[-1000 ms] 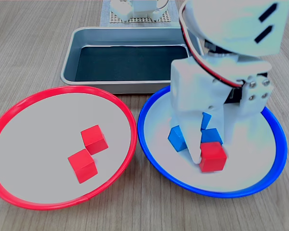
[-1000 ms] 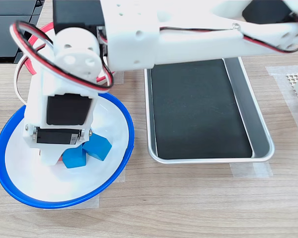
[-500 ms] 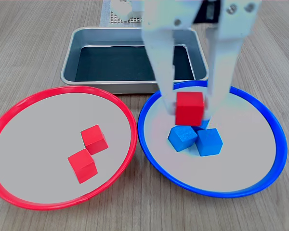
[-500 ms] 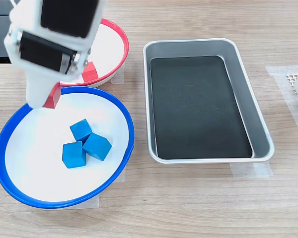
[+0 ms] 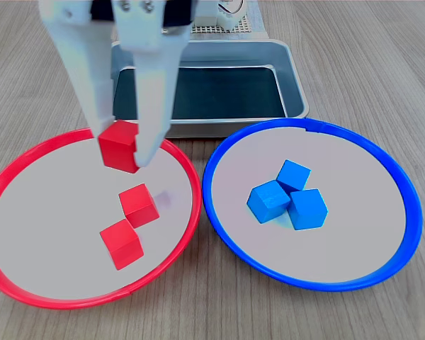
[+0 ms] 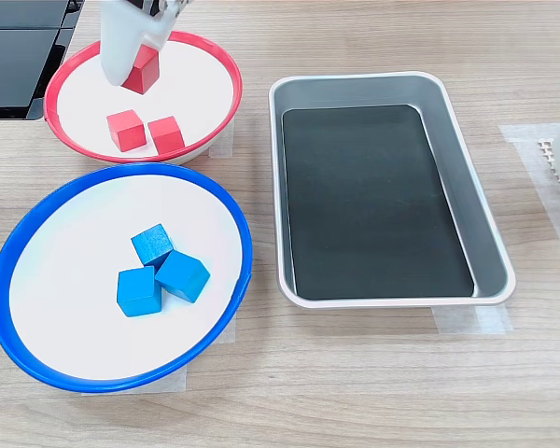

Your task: Relocate any misplaced blocks to their matching dishes.

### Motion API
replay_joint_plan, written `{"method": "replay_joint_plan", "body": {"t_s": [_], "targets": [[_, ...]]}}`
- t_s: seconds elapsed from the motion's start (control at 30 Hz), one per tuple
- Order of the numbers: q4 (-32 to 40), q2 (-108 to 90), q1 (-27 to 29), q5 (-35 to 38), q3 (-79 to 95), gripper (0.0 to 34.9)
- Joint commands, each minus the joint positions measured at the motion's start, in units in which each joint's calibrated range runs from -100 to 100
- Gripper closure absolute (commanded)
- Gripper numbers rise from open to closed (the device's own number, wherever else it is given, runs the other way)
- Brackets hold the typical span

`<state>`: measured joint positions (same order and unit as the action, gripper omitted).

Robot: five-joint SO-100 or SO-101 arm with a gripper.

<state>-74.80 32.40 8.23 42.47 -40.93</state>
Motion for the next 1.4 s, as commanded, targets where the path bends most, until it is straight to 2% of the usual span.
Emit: {"method": "replay_joint_plan", "body": {"t_s": [0.0, 0.3, 0.87, 0.97, 1.2, 1.37], "targets": [[2.78, -1.91, 3.02, 0.00, 1.46, 34.6], [6.99, 4.24, 5.65, 0.20, -0.45, 34.6], [7.40, 15.24, 6.59, 0.39, -8.55, 34.6], [7.32, 15.41, 6.50, 0.39, -8.55, 33.4], [4.35, 15.24, 6.59, 0.63, -9.28, 27.8], [2.37, 14.38, 6.78, 1.12, -9.55, 26.1]]}}
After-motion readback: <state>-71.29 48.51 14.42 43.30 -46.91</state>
